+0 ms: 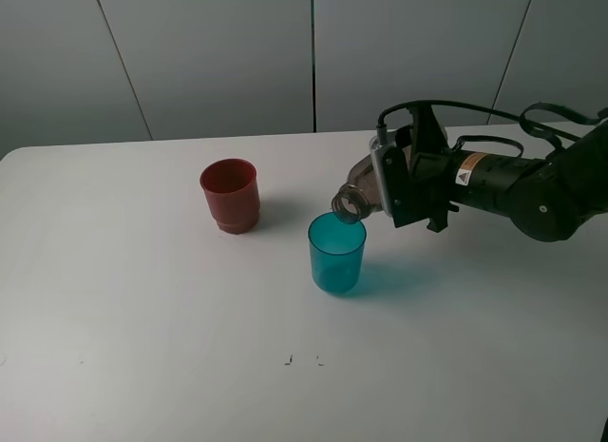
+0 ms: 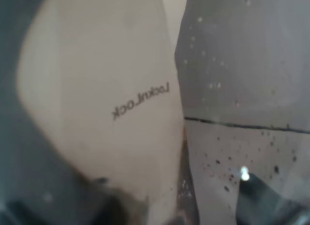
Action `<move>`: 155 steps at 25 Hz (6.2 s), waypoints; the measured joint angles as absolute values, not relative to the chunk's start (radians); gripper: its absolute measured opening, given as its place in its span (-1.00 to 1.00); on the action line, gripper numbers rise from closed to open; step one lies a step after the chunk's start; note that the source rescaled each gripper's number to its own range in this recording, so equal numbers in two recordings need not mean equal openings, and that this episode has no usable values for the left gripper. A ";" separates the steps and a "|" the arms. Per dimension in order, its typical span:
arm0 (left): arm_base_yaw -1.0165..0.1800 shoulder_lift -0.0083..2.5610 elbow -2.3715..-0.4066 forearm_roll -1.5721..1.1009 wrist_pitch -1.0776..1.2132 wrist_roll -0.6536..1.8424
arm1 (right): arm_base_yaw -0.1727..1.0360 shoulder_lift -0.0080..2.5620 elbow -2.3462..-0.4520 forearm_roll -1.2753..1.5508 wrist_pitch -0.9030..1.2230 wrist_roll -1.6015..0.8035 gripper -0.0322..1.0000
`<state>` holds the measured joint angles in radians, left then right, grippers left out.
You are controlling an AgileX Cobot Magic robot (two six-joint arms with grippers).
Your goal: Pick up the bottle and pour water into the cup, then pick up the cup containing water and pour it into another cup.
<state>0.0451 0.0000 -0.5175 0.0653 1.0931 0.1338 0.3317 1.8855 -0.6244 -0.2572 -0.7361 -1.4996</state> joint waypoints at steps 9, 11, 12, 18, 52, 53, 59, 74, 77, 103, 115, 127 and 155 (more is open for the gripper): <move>0.045 0.000 -0.518 0.065 1.093 0.134 | 0.332 1.885 -0.624 -0.251 -0.736 -1.543 -0.89; 0.045 0.000 -0.518 0.065 1.093 0.134 | 0.332 1.885 -0.624 -0.247 -0.736 -1.556 -0.89; 0.045 0.000 -0.518 0.065 1.093 0.134 | 0.332 1.885 -0.624 -0.247 -0.736 -1.556 -0.89; 0.045 0.000 -0.518 0.065 1.093 0.134 | 0.332 1.885 -0.624 -0.247 -0.736 -1.563 -0.89; 0.045 0.000 -0.518 0.065 1.093 0.140 | 0.332 1.885 -0.664 -0.247 -0.742 -1.684 -0.89; 0.045 0.000 -0.518 0.065 1.093 0.140 | 0.332 1.885 -0.664 -0.247 -0.742 -1.686 -0.89; 0.045 0.000 -0.518 0.065 1.093 0.136 | 0.332 1.885 -0.664 -0.247 -0.746 -1.696 -0.89; 0.045 0.000 -0.518 0.065 1.093 0.136 | 0.332 1.885 -0.664 -0.247 -0.758 -1.750 -0.89; 0.045 0.000 -0.518 0.065 1.093 0.136 | 0.332 1.885 -0.664 -0.249 -0.762 -1.773 -0.89; 0.045 0.000 -0.518 0.065 1.093 0.136 | 0.343 1.885 -0.664 -0.305 -0.794 -1.791 -0.89; 0.045 0.000 -0.518 0.065 1.093 0.136 | 0.347 1.885 -0.667 -0.305 -0.796 -1.763 -0.89; 0.045 0.000 -0.518 0.065 1.093 0.136 | 0.347 1.862 -0.667 -0.320 -0.770 -1.548 -0.89; 0.045 0.000 -0.518 0.065 1.093 0.136 | 0.160 1.866 -0.670 -0.328 -0.813 -0.026 -0.89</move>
